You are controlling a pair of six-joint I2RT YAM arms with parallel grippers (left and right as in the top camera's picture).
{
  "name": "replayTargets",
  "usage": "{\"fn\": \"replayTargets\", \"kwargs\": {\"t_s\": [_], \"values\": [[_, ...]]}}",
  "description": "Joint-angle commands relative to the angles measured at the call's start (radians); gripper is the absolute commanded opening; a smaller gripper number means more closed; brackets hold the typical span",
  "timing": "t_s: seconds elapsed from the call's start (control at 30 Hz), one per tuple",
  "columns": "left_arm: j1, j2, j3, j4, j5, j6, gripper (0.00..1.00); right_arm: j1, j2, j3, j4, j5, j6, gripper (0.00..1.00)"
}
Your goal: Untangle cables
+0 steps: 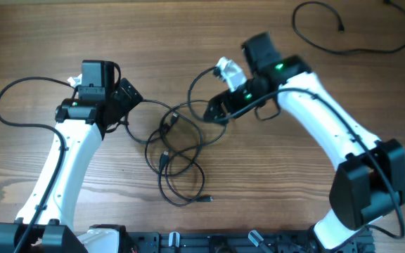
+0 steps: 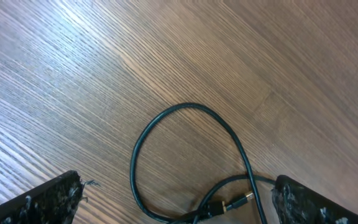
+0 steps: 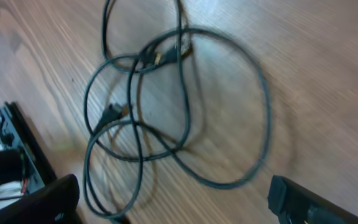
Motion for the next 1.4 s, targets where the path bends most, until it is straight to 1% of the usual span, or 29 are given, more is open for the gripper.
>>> {"fn": "replayTargets", "kwargs": {"t_s": [0.0, 0.07, 0.3, 0.63, 0.7, 0.77, 0.83, 0.97, 1.0, 1.03, 1.07, 1.13, 1.27, 1.37], "values": [[0.016, -0.018, -0.002, -0.008, 0.008, -0.017, 1.00, 0.062, -0.018, -0.086, 0.077, -0.057, 0.057, 1.00], [0.016, -0.018, -0.002, -0.008, 0.008, -0.017, 1.00, 0.104, -0.018, -0.148, 0.179, -0.058, 0.126, 1.00], [0.016, -0.018, -0.002, -0.008, 0.009, -0.017, 1.00, 0.187, 0.008, -0.207, 0.368, -0.057, 0.137, 1.00], [0.016, -0.018, -0.002, -0.008, 0.009, -0.017, 1.00, 0.192, 0.140, -0.207, 0.466, -0.001, 0.174, 1.00], [0.016, -0.018, -0.002, -0.008, 0.009, -0.017, 1.00, 0.192, 0.167, -0.207, 0.466, -0.001, 0.191, 0.98], [0.016, -0.018, -0.002, -0.008, 0.009, -0.017, 1.00, 0.192, 0.184, -0.207, 0.466, -0.010, 0.191, 0.95], [0.016, -0.018, -0.002, -0.008, 0.009, -0.017, 1.00, 0.193, 0.196, -0.207, 0.464, -0.012, 0.191, 0.89], [0.016, -0.018, -0.002, -0.008, 0.009, -0.017, 1.00, 0.193, 0.198, -0.207, 0.464, -0.012, 0.191, 0.71], [0.016, -0.018, -0.002, -0.009, 0.009, -0.017, 1.00, 0.193, 0.198, -0.207, 0.464, -0.012, 0.191, 0.60], [0.016, -0.018, -0.002, -0.008, 0.009, -0.017, 1.00, 0.193, 0.198, -0.207, 0.464, -0.012, 0.191, 0.53], [0.016, -0.018, -0.002, -0.008, 0.009, -0.017, 1.00, 0.193, 0.198, -0.207, 0.464, -0.012, 0.197, 0.35], [0.016, -0.018, -0.002, -0.008, 0.009, -0.017, 1.00, 0.193, 0.198, -0.207, 0.463, -0.012, 0.234, 0.04], [0.016, -0.018, -0.002, -0.013, 0.009, -0.017, 1.00, 0.190, 0.197, -0.205, 0.459, -0.013, 0.270, 0.04], [0.016, -0.018, -0.002, -0.013, 0.009, -0.017, 1.00, 0.163, 0.167, -0.174, 0.396, -0.062, 0.269, 0.04]]}}
